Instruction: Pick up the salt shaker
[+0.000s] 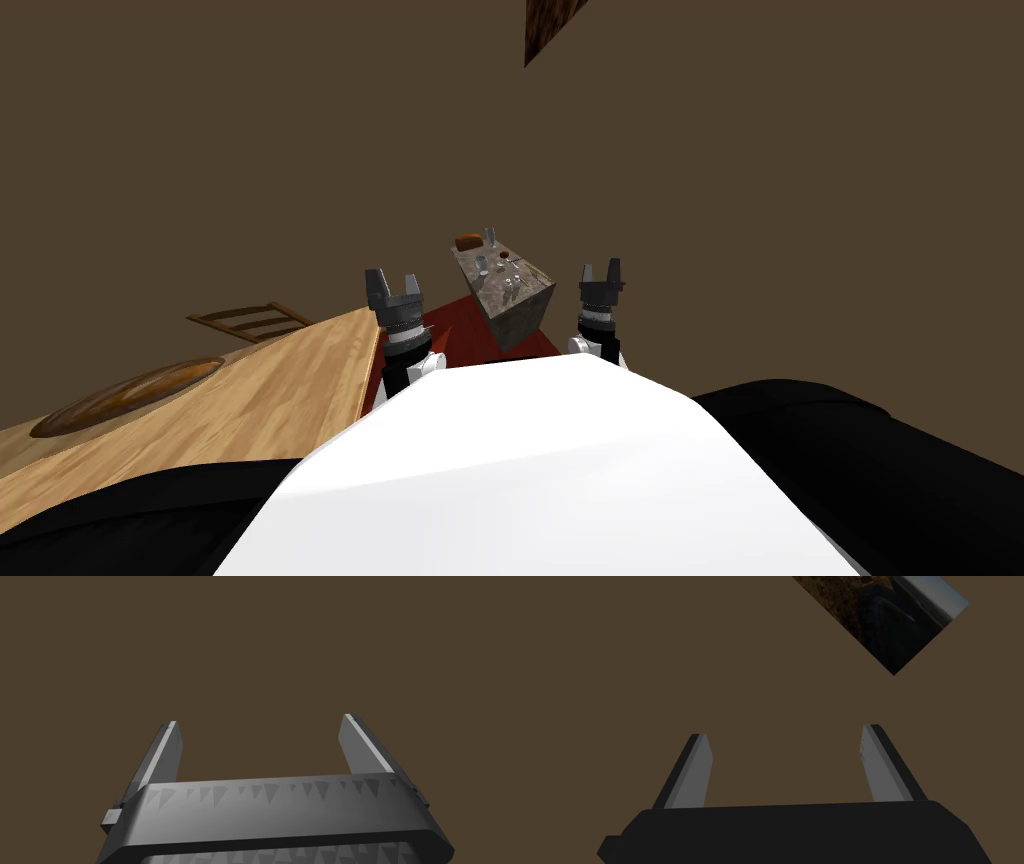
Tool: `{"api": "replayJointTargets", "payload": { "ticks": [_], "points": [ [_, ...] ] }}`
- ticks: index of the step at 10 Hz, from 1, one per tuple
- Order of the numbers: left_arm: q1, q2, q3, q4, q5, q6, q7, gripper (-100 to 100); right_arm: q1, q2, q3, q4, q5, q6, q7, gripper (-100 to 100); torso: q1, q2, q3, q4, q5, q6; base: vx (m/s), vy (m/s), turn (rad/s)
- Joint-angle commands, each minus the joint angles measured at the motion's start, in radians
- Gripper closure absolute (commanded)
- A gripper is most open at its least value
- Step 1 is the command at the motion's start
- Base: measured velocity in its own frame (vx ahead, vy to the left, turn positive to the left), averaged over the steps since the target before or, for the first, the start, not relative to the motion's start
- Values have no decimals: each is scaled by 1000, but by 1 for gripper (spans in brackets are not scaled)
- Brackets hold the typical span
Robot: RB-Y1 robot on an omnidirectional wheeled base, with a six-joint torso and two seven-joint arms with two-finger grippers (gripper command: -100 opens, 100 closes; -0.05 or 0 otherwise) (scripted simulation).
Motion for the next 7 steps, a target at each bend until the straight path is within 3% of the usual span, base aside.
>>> {"api": "replayJointTargets", "payload": {
  "ticks": [1, 7],
  "points": [
    [0, 0, 0, 0, 0, 0, 0, 0, 12, -41, -2, 28, 4, -2, 0, -100, 0, 0, 0, 0, 0, 0, -5, 22, 79],
    [0, 0, 0, 0, 0, 0, 0, 0, 64, -199, -4, 148, 25, -11, 1, -100, 3, 0, 0, 0, 1, 0, -6, 44, 77]
  ]
}}
